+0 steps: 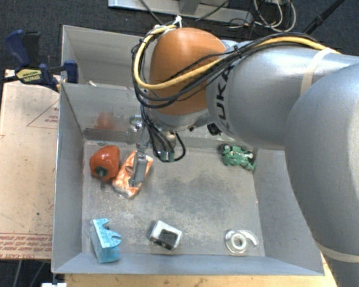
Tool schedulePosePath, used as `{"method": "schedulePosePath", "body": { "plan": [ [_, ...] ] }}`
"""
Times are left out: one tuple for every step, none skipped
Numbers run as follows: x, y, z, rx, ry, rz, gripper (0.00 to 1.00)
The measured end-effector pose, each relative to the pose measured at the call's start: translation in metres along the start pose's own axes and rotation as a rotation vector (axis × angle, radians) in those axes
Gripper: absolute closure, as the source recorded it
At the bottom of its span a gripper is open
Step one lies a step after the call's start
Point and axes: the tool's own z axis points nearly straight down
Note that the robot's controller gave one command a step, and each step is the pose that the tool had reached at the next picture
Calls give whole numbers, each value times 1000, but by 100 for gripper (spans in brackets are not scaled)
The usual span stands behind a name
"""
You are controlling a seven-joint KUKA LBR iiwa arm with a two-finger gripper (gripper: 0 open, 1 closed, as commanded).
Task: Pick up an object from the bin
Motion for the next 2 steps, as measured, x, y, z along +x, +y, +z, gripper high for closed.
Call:
{"method": "schedulePosePath", "body": {
  "plan": [
    [-1, -1, -5, -1, -7, 3, 0],
    [-5, 10, 9, -2, -14, 77, 0]
  ]
}}
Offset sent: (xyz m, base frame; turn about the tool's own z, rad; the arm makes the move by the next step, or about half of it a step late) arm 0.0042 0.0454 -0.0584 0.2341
